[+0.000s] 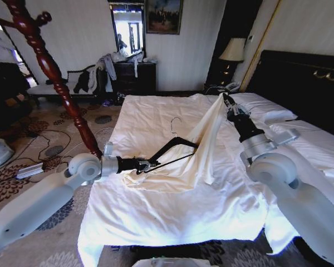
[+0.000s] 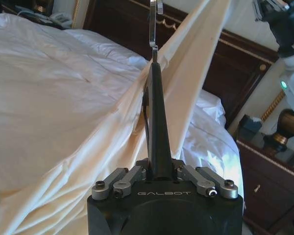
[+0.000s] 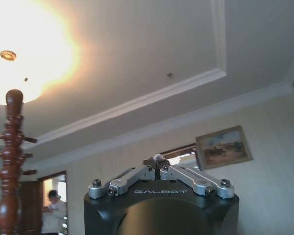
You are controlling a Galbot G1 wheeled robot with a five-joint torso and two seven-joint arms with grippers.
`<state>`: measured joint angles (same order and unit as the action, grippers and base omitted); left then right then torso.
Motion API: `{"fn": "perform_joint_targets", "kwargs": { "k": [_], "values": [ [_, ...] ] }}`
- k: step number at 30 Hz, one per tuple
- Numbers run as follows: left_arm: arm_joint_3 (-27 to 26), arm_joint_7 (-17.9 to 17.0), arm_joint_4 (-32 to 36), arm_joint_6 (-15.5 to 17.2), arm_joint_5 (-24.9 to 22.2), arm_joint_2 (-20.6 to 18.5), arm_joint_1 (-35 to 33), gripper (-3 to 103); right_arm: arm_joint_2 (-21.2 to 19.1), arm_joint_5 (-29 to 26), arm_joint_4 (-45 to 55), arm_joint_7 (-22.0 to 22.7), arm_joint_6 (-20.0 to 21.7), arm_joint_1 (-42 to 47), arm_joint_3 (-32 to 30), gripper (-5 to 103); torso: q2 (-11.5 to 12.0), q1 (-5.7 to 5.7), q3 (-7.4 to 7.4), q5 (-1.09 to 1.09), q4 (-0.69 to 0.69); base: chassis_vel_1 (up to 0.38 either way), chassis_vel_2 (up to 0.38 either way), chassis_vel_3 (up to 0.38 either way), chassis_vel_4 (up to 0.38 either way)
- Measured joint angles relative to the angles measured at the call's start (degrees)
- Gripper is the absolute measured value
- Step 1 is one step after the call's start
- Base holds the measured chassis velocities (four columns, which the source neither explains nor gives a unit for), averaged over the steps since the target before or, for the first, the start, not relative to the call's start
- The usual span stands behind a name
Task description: Pick up the clothes from the bed and hang them on the clothes hanger.
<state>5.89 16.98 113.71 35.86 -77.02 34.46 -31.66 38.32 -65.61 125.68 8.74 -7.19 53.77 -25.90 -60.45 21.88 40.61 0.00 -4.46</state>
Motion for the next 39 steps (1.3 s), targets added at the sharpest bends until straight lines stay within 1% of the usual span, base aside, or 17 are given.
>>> {"fn": "perform_joint_targets", "kwargs": {
  "k": [5, 6, 9, 12, 13, 15, 17, 19, 20, 21, 25, 26, 30, 34, 36, 39],
  "values": [
    [0.44, -0.59, -1.2, -0.05, 0.14, 2.7, 0.61, 20, 0.23, 0.8, -0.18, -2.02, -1.34, 0.81, 0.63, 0, 0.0, 0.0, 0.0, 0.0, 0.0, 0.0, 0.0, 0.0, 0.0],
    [1.2, -0.68, -1.82, -0.06, 0.18, 3.97, 1.36, 20, -0.03, 1.12, -0.51, -2.38, -1.55, 1.27, 0.72, 0, 0.0, 0.0, 0.0, 0.0, 0.01, 0.0, 0.0, 0.0, 0.0],
    [2.05, -0.74, -2.61, -0.1, 0.4, 5.11, 2.3, 20, -0.45, 1.5, -1.04, -2.6, -1.74, 1.62, 0.75, 0, 0.0, 0.0, 0.0, 0.0, 0.0, 0.0, 0.0, 0.0, 0.0],
    [3.41, -0.91, -5.15, -0.16, 1.41, 9.17, 4.06, 20, -0.78, 2.04, -2.02, -3.11, -2.18, 1.98, 1.04, 0, 0.0, 0.0, 0.0, 0.03, 0.0, 0.0, 0.0, 0.0, 0.0],
    [3.41, -0.91, -5.15, -0.16, 1.41, 9.17, 4.06, 20, -0.78, 2.04, -2.02, -3.11, -2.18, 1.98, 1.04, 0, 0.0, 0.0, 0.0, 0.03, 0.0, 0.0, 0.0, 0.0, 0.0],
    [3.91, -1.05, -7.74, -0.18, 2.63, 13.61, 5.08, 20, -0.45, 1.96, -2.08, -3.18, -2.41, 2.14, 1.66, 0, 0.0, 0.0, 0.0, 0.0, 0.0, 0.0, 0.0, 0.0, 0.0],
    [3.95, -1.06, -7.94, -0.18, 2.7, 13.94, 5.16, 20, -0.44, 1.94, -2.06, -3.19, -2.42, 2.17, 1.72, 0, 0.0, 0.0, 0.0, 0.0, 0.0, 0.0, 0.0, 0.0, 0.0],
    [4.22, -1.07, -10.97, -0.25, 3.84, 18.51, 6.21, 20, -0.62, 1.38, -1.57, -3.66, -2.62, 2.68, 2.58, 0, 0.0, 0.0, 0.0, 0.01, -0.01, 0.0, 0.0, 0.0, 0.0],
    [4.21, -1.07, -11.8, -0.28, 4.11, 19.77, 6.4, 20, -0.74, 1.3, -1.47, -3.92, -2.76, 2.79, 2.82, 0, 0.0, 0.0, 0.0, 0.02, -0.01, 0.0, 0.0, 0.0, 0.0],
    [4.21, -1.07, -11.8, -0.28, 4.11, 19.77, 6.4, 20, -0.74, 1.3, -1.47, -3.92, -2.76, 2.79, 2.82, 0, 0.0, 0.0, 0.0, 0.02, -0.01, 0.0, 0.0, 0.0, 0.0],
    [2.54, -1.04, -14.51, -0.32, 5.79, 24.63, 6.16, 20, -1.51, 1.46, -0.67, -6.34, -4.57, 3.83, 3.51, 0, 0.0, 0.0, 0.0, 0.01, 0.0, 0.0, 0.0, 0.0, 0.0],
    [2.54, -1.04, -14.51, -0.32, 5.79, 24.63, 6.16, 20, -1.51, 1.46, -0.67, -6.34, -4.57, 3.83, 3.51, 0, 0.0, 0.0, 0.0, 0.01, 0.0, 0.0, 0.0, 0.0, 0.0],
    [1.25, -1.15, -15.97, -0.34, 6.89, 27.03, 5.86, 20, -2.48, 2.53, 1.24, -8.64, -5.97, 5.67, 3.36, 0, 0.0, 0.0, 0.0, 0.0, 0.0, 0.0, 0.0, 0.0, 0.0],
    [0.8, -1.52, -16.27, -0.37, 6.93, 27.77, 6.33, 20, -2.88, 3.98, 2.42, -9.52, -6.25, 7.16, 3.41, 0, 0.0, 0.0, 0.0, -0.01, 0.0, 0.0, 0.0, 0.0, 0.0],
    [0.32, -1.98, -16.24, -0.46, 6.58, 28.08, 7.53, 20, -2.04, 6.91, 2.97, -9.88, -6.27, 9.87, 5.02, 0, 0.0, 0.0, 0.0, 0.0, -0.01, 0.0, 0.0, 0.0, 0.0],
    [0.06, -2.01, -15.88, -0.48, 6.39, 27.8, 7.73, 20, -1.33, 8.03, 2.62, -10.09, -6.25, 10.78, 5.87, 0, 0.0, 0.0, 0.0, 0.0, -0.01, 0.0, 0.0, 0.0, 0.0]
  ]
}}
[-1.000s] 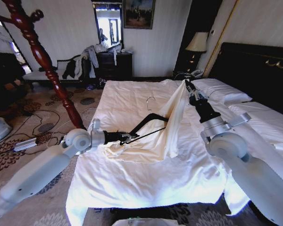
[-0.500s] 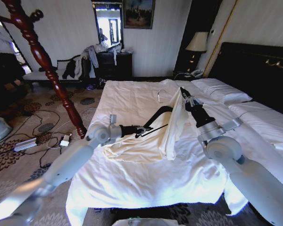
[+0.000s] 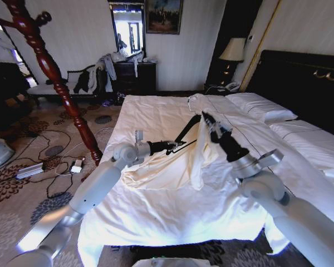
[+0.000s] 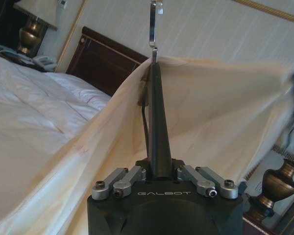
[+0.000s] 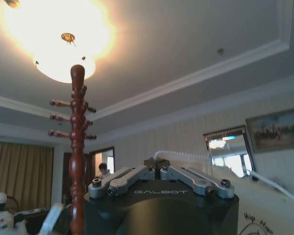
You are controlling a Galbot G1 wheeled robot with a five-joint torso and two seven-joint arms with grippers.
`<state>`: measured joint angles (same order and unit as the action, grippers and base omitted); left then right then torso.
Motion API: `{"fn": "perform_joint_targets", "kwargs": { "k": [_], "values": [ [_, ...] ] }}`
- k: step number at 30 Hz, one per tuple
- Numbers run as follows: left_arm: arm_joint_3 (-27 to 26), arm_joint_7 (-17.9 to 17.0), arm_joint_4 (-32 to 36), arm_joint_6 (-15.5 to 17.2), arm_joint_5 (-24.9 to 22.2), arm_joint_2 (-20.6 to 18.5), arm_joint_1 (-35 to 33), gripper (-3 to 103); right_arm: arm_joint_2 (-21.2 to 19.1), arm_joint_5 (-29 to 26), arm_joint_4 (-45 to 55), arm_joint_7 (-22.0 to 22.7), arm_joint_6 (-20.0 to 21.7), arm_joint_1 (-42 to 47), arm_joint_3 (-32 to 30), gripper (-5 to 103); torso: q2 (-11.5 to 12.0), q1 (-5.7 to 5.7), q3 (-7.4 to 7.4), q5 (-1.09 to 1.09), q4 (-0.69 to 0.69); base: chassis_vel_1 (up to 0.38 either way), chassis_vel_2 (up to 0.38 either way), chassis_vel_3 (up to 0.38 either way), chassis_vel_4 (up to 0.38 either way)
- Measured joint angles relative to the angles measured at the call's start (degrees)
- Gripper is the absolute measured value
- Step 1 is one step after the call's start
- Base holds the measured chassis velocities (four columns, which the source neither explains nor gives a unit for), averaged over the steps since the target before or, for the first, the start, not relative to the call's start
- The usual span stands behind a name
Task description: Pick up the clothes from the bed and hang them on the clothes hanger.
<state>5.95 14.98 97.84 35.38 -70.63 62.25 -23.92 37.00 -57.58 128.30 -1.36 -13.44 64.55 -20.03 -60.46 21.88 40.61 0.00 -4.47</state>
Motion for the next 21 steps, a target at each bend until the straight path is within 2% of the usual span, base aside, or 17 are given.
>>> {"fn": "perform_joint_targets", "kwargs": {
  "k": [5, 7, 8, 11, 13, 14, 15, 17, 18, 19, 20, 21],
  "values": [
    [-0.27, -0.07, 1.17, -0.28, -0.25, -1.53, 0.23, 20, 0.51, 1.59, -0.05, 0.42, 0.39, 1.55, 2.0, -3, 0.0, 0.0, 0.0, -0.01, 0.01, 0.0, 0.0, 0.0, 0.0],
    [-0.51, -0.56, 2.66, -0.32, -0.92, -2.27, 0.33, 20, 0.53, 1.91, 0.31, 2.61, 2.09, 1.68, 4.16, 7, 0.0, 0.0, 0.0, -0.02, 0.01, 0.0, 0.0, 0.0, 0.0],
    [-0.51, -0.56, 2.66, -0.32, -0.92, -2.27, 0.33, 20, 0.53, 1.91, 0.31, 2.61, 2.09, 1.68, 4.16, 7, 0.0, 0.0, 0.0, -0.02, 0.01, 0.0, 0.0, 0.0, 0.0],
    [-1.01, -1.07, 4.6, -0.31, -1.54, -3.0, 0.34, 20, 1.33, 0.42, 0.76, 3.85, 4.03, 2.01, 6.37, 22, 0.0, 0.0, 0.0, -0.01, 0.01, 0.0, 0.0, 0.0, 0.0],
    [-1.14, -1.2, 5.1, -0.31, -1.66, -3.34, 0.33, 20, 1.61, -0.29, 1.25, 3.87, 4.31, 2.57, 6.86, 22, 0.0, 0.0, 0.0, -0.01, 0.01, 0.0, 0.0, 0.0, 0.0],
    [-1.21, -1.34, 5.52, -0.32, -1.75, -3.82, 0.38, 20, 1.54, -0.07, 1.97, 3.13, 4.08, 3.66, 7.19, 33, 0.0, 0.0, 0.0, -0.01, 0.01, 0.0, 0.0, 0.0, 0.0],
    [-1.23, -1.4, 5.69, -0.31, -1.81, -4.07, 0.43, 20, 1.37, 0.55, 2.31, 2.43, 3.7, 4.27, 7.21, 33, 0.0, 0.0, 0.0, -0.01, 0.01, 0.0, 0.0, 0.0, 0.0],
    [-1.4, -1.54, 6.61, -0.28, -2.28, -5.42, 0.54, 20, -0.16, 3.61, 3.1, -2.15, 1.61, 7.31, 6.19, 44, 0.0, 0.0, 0.0, -0.02, -0.02, 0.0, 0.0, 0.0, 0.0],
    [-1.4, -1.54, 6.61, -0.28, -2.28, -5.42, 0.54, 20, -0.16, 3.61, 3.1, -2.15, 1.61, 7.31, 6.19, 44, 0.0, 0.0, 0.0, -0.02, -0.02, 0.0, 0.0, 0.0, 0.0],
    [-1.44, -1.53, 7.26, -0.28, -2.47, -6.56, 0.55, 20, -0.76, 4.1, 3.2, -3.63, 0.83, 8.07, 5.45, 49, 0.0, 0.0, -0.01, -0.02, -0.04, 0.0, 0.0, 0.0, 0.0],
    [-1.57, -1.47, 7.95, -0.28, -2.56, -7.79, 0.45, 20, -1.17, 4.11, 3.2, -4.65, 0.27, 8.28, 4.7, 49, 0.0, -0.01, -0.01, -0.02, -0.05, 0.0, 0.0, 0.0, 0.0],
    [-2.07, -0.77, 9.71, -0.28, -3.07, -11.4, -0.19, 20, -1.51, 1.83, 2.48, -7.67, -0.81, 7.17, 3.2, 60, -0.01, -0.01, -0.01, -0.01, -0.06, 0.0, 0.0, 0.0, 0.0]
  ]
}}
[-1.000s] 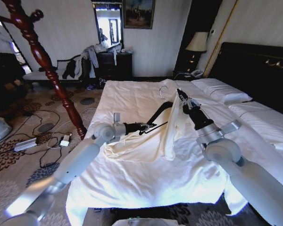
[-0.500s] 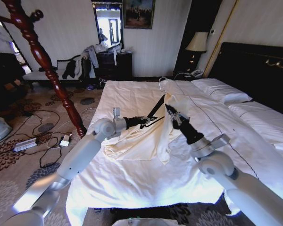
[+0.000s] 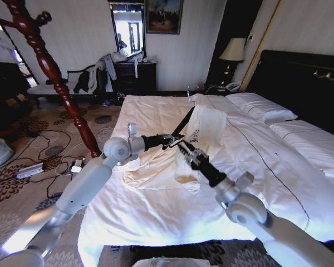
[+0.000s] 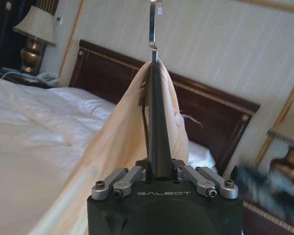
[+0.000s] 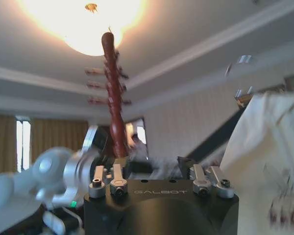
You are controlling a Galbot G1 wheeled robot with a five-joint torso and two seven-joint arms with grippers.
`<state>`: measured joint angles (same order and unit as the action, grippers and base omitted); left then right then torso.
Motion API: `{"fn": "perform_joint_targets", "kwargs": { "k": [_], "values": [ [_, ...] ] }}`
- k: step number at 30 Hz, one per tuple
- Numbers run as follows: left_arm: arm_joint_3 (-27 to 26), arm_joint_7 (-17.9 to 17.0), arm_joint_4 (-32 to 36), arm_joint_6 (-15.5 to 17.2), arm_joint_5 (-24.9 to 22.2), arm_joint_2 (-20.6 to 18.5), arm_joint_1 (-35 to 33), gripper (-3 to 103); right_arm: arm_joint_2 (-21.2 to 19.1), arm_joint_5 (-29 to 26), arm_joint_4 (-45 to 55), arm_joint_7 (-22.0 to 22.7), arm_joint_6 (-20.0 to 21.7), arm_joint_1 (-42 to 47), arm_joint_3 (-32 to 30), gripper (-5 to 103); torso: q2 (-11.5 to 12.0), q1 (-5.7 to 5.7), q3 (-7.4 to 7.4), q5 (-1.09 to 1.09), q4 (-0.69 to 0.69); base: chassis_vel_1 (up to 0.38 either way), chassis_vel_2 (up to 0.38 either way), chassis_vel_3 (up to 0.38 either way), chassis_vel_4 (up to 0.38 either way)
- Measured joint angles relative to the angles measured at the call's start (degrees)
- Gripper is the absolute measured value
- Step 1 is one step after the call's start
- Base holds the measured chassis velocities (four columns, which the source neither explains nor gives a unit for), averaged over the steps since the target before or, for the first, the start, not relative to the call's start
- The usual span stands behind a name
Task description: Pick up the clothes from the bed and hang them on the clothes hanger.
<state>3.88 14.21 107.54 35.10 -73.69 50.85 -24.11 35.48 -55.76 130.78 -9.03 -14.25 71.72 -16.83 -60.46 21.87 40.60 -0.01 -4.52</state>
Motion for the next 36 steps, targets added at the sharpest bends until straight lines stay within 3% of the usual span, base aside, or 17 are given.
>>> {"fn": "perform_joint_targets", "kwargs": {
  "k": [1, 2, 4, 6, 8, 9, 10, 11, 13, 14, 15, 16, 19, 22, 25, 33, 36],
  "values": [
    [0.0, 0.0, 0.0, 0.0, 0.0, 0.0, 0.0, 20, 0.0, 0.0, 0.0, 0.0, 0.0, 0.0, 0.0, 60, 0.0, 0.0, 0.0, 0.0, 0.0, 0.0, 0.0, 0.0, 0.0],
    [-0.54, 0.64, 1.41, 0.03, -0.71, -3.14, -0.63, 20, -0.02, -1.45, -1.21, -3.06, -1.23, -2.55, -1.91, 60, 0.0, 0.0, 0.0, 0.02, 0.1, 0.0, 0.0, 0.0, 0.0],
    [-1.3, 1.43, 3.37, 0.11, -1.95, -6.86, -1.46, 20, -0.64, -2.21, -3.14, -5.93, -2.3, -5.95, -4.53, 71, 0.0, 0.0, 0.01, -0.02, 0.14, 0.0, 0.0, 0.0, 0.0],
    [-1.67, 2.07, 4.42, 0.1, -2.4, -8.91, -1.83, 20, -1.53, -3.36, -4.28, -7.43, -2.34, -7.55, -5.82, 77, 0.0, 0.01, 0.0, -0.02, 0.14, 0.0, 0.0, 0.0, 0.0],
    [-2.53, 4.11, 6.7, 0.05, -2.64, -11.99, -3.33, 20, -3.76, -9.35, -6.87, -11.83, -1.33, -9.79, -7.99, 88, 0.0, 0.0, 0.0, 0.02, 0.04, 0.0, 0.0, 0.0, 0.0],
    [-2.77, 4.53, 7.13, 0.04, -2.62, -12.46, -3.74, 20, -4.47, -11.69, -7.71, -13.85, -0.89, -10.17, -8.33, 88, 0.0, 0.0, 0.0, 0.01, 0.03, 0.0, 0.0, 0.0, 0.0],
    [-3.29, 5.64, 8.17, -0.07, -2.3, -13.47, -4.9, 20, -6.25, -17.47, -10.0, -20.74, 0.09, -10.96, -8.81, 97, 0.0, 0.0, 0.01, 0.01, 0.05, 0.0, 0.0, 0.0, 0.0],
    [-3.29, 5.64, 8.17, -0.07, -2.3, -13.47, -4.9, 20, -6.25, -17.47, -10.0, -20.74, 0.09, -10.96, -8.81, 97, 0.0, 0.0, 0.01, 0.01, 0.05, 0.0, 0.0, 0.0, 0.0],
    [-3.79, 7.11, 9.46, -0.33, -1.34, -14.35, -6.39, 20, -8.6, -23.81, -15.32, -34.66, 2.21, -12.68, -8.92, 99, 0.0, 0.0, 0.01, -0.03, 0.08, 0.0, 0.0, 0.0, 0.0],
    [-3.79, 7.11, 9.46, -0.33, -1.34, -14.35, -6.39, 20, -8.6, -23.81, -15.32, -34.66, 2.21, -12.68, -8.92, 99, 0.0, 0.0, 0.01, -0.03, 0.08, 0.0, 0.0, 0.0, 0.0],
    [-4.05, 7.54, 9.94, -0.41, -1.07, -14.57, -6.93, 20, -9.34, -24.96, -18.31, -40.89, 3.39, -13.72, -8.85, 100, 0.0, 0.0, 0.0, 0.0, 0.07, 0.0, 0.0, 0.0, 0.0],
    [-4.9, 8.72, 11.6, -0.52, -0.8, -14.75, -8.02, 20, -10.99, -25.9, -27.26, -54.85, 5.94, -17.2, -8.32, 100, 0.01, 0.01, 0.01, 0.03, 0.05, 0.0, 0.0, 0.0, 0.0],
    [-4.9, 9.03, 12.38, -0.52, -0.76, -14.87, -8.11, 20, -11.74, -25.98, -30.98, -58.3, 7.0, -18.18, -8.31, 100, 0.01, 0.01, 0.01, 0.02, 0.05, 0.0, 0.0, 0.0, 0.0],
    [-4.11, 9.64, 15.32, -0.52, -0.56, -15.84, -8.23, 20, -13.02, -23.74, -38.18, -68.08, 10.75, -19.96, -8.31, 100, 0.01, 0.01, 0.01, 0.02, 0.06, 0.0, 0.0, 0.0, 0.0],
    [-3.55, 10.05, 17.48, -0.52, -0.31, -16.8, -8.18, 20, -13.37, -20.37, -41.47, -72.0, 11.12, -20.82, -8.32, 100, 0.01, 0.0, 0.01, 0.02, 0.04, 0.0, 0.0, 0.0, 0.0],
    [-3.13, 10.3, 20.55, -0.42, 0.21, -17.79, -9.18, 20, -14.44, -18.58, -44.56, -71.71, 11.11, -21.59, -8.24, 100, 0.01, 0.01, 0.01, 0.02, 0.07, 0.0, 0.0, 0.0, 0.0],
    [-3.02, 10.68, 20.81, -0.37, 1.43, -17.83, -10.15, 20, -15.2, -17.98, -45.46, -75.09, 12.6, -22.42, -8.02, 100, 0.0, 0.01, 0.01, 0.0, 0.06, 0.0, 0.0, 0.0, 0.0]
  ]
}}
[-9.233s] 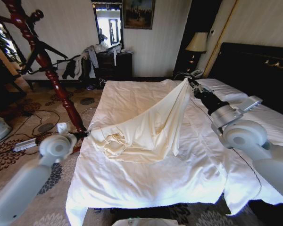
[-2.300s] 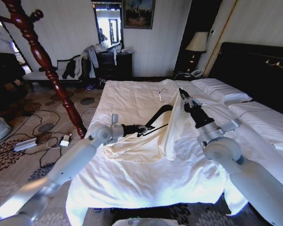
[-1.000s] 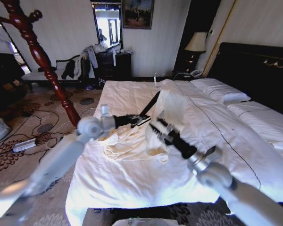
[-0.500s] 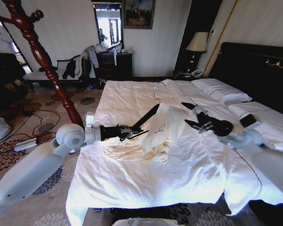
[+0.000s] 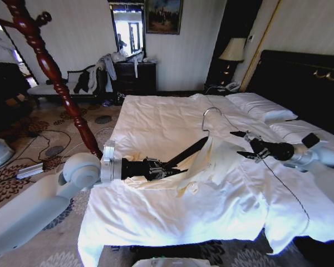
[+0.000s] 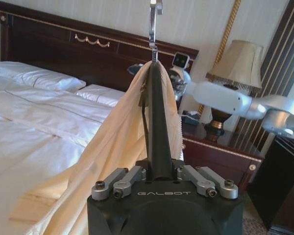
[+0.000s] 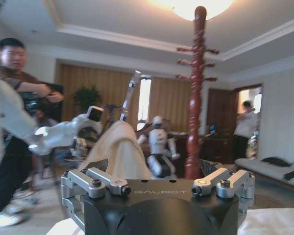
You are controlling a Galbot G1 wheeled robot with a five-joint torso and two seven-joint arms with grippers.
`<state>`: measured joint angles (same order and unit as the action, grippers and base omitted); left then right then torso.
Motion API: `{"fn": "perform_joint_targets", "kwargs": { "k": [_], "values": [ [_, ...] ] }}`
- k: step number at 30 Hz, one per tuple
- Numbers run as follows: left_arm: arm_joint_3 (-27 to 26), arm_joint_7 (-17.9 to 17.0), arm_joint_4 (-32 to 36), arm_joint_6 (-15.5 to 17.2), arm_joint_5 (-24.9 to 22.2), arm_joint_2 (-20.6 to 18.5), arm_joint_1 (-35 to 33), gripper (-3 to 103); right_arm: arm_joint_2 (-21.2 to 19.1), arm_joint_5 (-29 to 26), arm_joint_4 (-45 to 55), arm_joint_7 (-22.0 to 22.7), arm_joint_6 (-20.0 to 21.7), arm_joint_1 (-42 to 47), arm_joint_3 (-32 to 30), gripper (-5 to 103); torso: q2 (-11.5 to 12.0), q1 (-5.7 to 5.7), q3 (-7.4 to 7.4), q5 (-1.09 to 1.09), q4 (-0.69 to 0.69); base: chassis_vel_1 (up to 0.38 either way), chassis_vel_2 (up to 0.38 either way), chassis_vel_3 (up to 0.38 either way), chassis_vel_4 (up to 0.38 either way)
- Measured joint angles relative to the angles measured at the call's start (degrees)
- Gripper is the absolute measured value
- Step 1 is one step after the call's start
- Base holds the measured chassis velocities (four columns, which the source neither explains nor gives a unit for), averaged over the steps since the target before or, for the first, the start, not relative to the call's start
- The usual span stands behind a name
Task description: Pick up the clothes from the bed and hang them on the clothes hanger.
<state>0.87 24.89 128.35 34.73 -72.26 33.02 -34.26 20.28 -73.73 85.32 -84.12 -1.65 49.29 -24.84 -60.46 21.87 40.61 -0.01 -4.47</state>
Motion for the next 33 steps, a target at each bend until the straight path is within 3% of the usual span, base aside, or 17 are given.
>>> {"fn": "perform_joint_targets", "kwargs": {
  "k": [2, 11, 16, 33],
  "values": [
    [0.4, 0.37, -0.02, 0.0, 1.02, 0.28, -0.37, 20, -0.28, 0.98, -1.11, -3.97, 2.56, -0.85, 0.45, 100, 0.0, 0.0, 0.0, 0.01, 0.02, 0.0, 0.0, 0.0, 0.0],
    [3.11, 0.94, -0.91, 0.0, 1.69, 2.07, 1.38, 20, -0.54, 4.49, -2.78, -4.68, 3.9, -1.61, 2.2, 100, 0.0, 0.0, 0.0, 0.0, 0.0, 0.0, 0.0, 0.0, 0.0],
    [4.39, 1.92, -1.27, -0.11, 2.34, 2.38, 1.87, 20, 0.88, 7.54, -4.24, -4.5, 2.8, -1.88, 2.93, 100, 0.0, 0.0, 0.0, 0.01, 0.0, 0.0, 0.0, 0.0, 0.0],
    [6.63, 3.35, -3.36, -0.94, 4.02, 2.44, 2.65, 20, 3.59, 9.12, 2.29, -4.14, -1.4, 0.59, 3.97, 100, 0.0, 0.0, 0.0, 0.0, 0.0, 0.0, 0.0, 0.0, 0.0]
  ]
}}
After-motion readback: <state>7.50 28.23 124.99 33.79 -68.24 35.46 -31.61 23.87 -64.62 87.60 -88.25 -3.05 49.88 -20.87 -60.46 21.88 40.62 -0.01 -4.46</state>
